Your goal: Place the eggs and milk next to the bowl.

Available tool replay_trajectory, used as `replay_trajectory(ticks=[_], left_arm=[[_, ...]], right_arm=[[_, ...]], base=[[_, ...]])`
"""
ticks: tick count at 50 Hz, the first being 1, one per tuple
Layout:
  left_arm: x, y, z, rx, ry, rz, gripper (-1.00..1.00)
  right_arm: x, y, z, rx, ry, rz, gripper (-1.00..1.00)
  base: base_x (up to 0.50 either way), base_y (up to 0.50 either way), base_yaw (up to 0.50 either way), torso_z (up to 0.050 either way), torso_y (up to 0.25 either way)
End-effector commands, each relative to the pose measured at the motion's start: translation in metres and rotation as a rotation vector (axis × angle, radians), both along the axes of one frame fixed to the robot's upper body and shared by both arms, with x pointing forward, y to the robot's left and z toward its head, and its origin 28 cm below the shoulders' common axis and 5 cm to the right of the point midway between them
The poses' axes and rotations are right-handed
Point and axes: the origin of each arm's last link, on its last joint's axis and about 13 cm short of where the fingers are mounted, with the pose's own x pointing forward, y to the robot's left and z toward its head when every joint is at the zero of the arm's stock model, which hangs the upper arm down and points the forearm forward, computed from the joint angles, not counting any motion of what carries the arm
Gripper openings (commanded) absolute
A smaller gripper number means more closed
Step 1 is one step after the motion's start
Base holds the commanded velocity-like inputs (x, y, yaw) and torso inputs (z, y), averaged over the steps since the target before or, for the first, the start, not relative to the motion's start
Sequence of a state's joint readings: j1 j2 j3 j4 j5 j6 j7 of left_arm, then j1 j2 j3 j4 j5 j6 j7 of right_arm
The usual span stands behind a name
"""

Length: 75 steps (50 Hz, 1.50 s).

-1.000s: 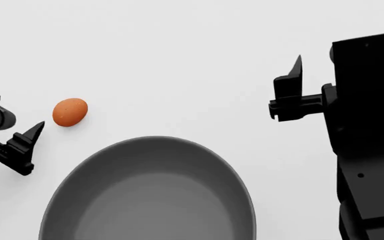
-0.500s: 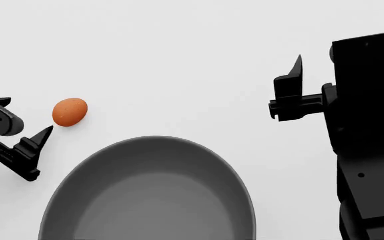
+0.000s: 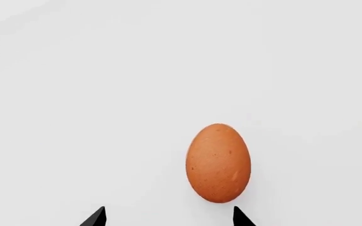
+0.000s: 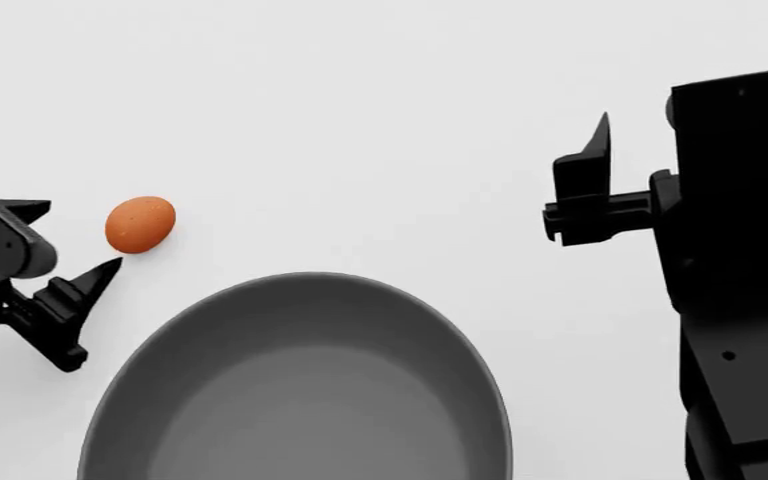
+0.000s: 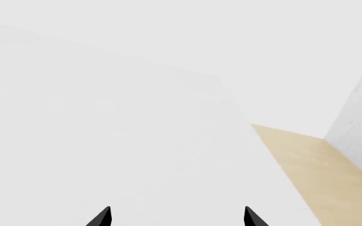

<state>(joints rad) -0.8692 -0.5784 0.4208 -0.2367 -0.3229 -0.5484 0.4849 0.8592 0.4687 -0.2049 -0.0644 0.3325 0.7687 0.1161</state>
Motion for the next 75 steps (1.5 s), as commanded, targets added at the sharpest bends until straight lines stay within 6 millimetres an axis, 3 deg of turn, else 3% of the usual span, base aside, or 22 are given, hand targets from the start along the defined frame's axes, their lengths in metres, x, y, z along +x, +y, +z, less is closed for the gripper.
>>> replay_trajectory(ticks=[1, 29, 55, 56, 75], left_arm=[[0.000, -0.032, -0.033, -0.031, 0.143, -0.156, 1.00], [0.017, -0.051, -0.042, -0.044, 0.167, -0.227, 1.00], [0.026, -0.055, -0.053, -0.033, 0.195, -0.223, 1.00], [0.026, -0.054, -0.052, -0.039, 0.190, -0.215, -1.00], [0.020, -0.045, -0.039, -0.057, 0.143, -0.208, -1.00]], right_arm=[[-0.002, 0.000, 0.001, 0.023, -0.012, 0.015, 1.00], [0.000, -0.001, 0.002, 0.014, -0.005, 0.010, 1.00], [-0.002, -0.004, 0.001, 0.016, -0.006, 0.004, 1.00], [-0.002, -0.004, 0.001, 0.017, -0.006, 0.003, 1.00], [-0.003, -0.003, 0.001, 0.016, -0.005, 0.006, 1.00]], base=[[0.00, 0.00, -0.01, 0.000, 0.000], [0.00, 0.00, -0.01, 0.000, -0.007], [0.00, 0.00, -0.01, 0.000, -0.008], [0.00, -0.01, -0.01, 0.000, 0.000], [0.00, 0.00, -0.01, 0.000, -0.007]])
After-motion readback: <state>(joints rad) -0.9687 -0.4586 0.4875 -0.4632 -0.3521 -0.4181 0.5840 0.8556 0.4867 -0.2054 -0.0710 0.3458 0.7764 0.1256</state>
